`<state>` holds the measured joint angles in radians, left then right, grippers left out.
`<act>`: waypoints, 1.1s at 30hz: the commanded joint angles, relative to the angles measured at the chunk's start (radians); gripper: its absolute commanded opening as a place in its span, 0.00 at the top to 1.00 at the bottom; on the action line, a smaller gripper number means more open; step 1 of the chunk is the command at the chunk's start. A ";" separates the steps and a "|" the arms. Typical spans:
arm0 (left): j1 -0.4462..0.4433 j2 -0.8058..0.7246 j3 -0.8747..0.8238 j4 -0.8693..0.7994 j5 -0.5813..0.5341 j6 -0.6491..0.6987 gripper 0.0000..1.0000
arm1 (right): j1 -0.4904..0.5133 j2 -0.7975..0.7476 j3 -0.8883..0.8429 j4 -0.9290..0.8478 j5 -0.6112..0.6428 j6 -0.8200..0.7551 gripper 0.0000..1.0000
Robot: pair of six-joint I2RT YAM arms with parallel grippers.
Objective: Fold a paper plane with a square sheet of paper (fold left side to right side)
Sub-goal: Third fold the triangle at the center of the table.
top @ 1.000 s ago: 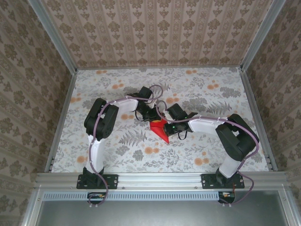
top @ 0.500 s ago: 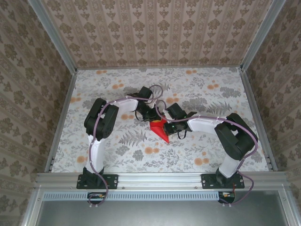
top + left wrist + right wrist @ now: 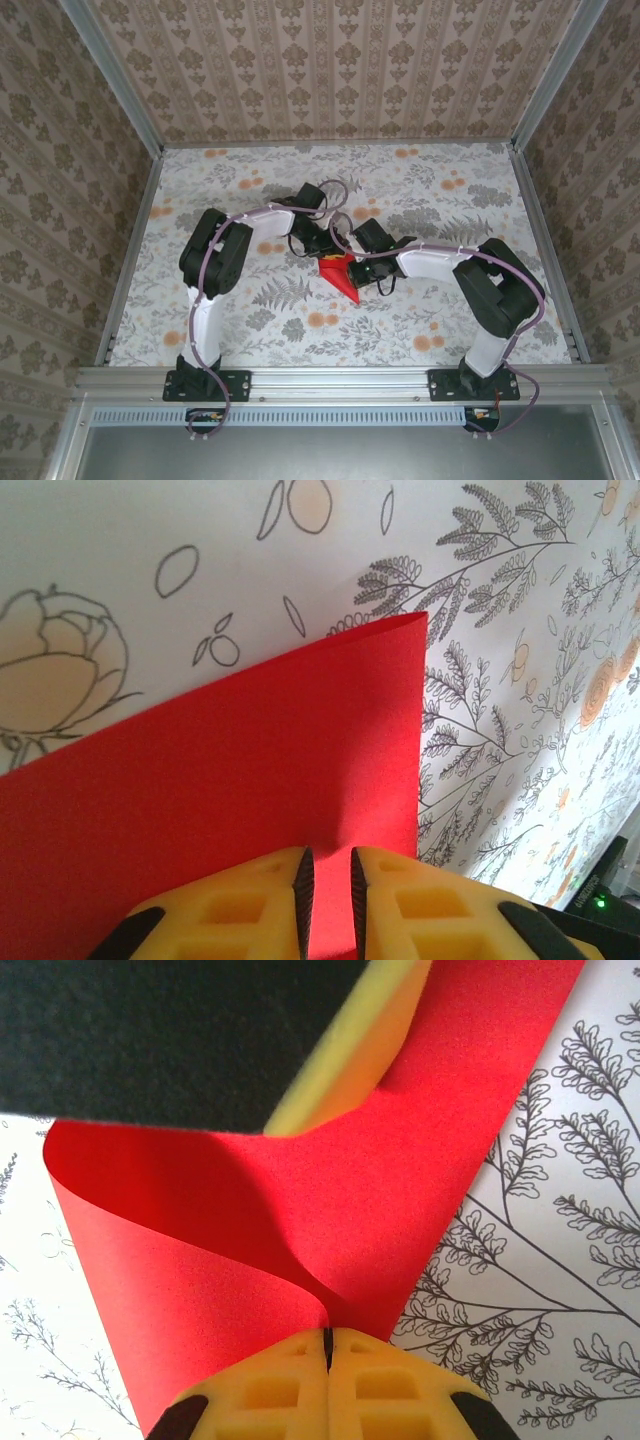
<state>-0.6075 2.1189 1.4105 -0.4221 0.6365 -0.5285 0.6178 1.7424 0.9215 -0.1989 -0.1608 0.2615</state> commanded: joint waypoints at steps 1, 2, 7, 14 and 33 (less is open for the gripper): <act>0.002 -0.002 0.035 -0.056 -0.018 0.039 0.73 | -0.004 0.041 0.013 -0.043 0.012 -0.011 1.00; 0.006 -0.010 0.046 -0.069 -0.021 0.048 0.72 | -0.004 0.043 0.015 -0.046 0.012 -0.013 1.00; 0.043 -0.063 0.065 -0.115 -0.036 0.075 0.68 | -0.004 0.054 0.021 -0.061 0.004 -0.021 1.00; 0.104 -0.202 -0.031 -0.123 -0.049 0.093 0.71 | -0.004 0.056 0.018 -0.071 -0.002 -0.025 1.00; -0.038 -0.295 -0.341 0.130 0.062 -0.045 0.84 | 0.000 0.061 0.024 -0.095 0.001 -0.031 1.00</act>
<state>-0.6422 1.8023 1.0863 -0.3298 0.6884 -0.5472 0.6178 1.7607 0.9478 -0.2218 -0.1650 0.2386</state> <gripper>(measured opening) 0.166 0.051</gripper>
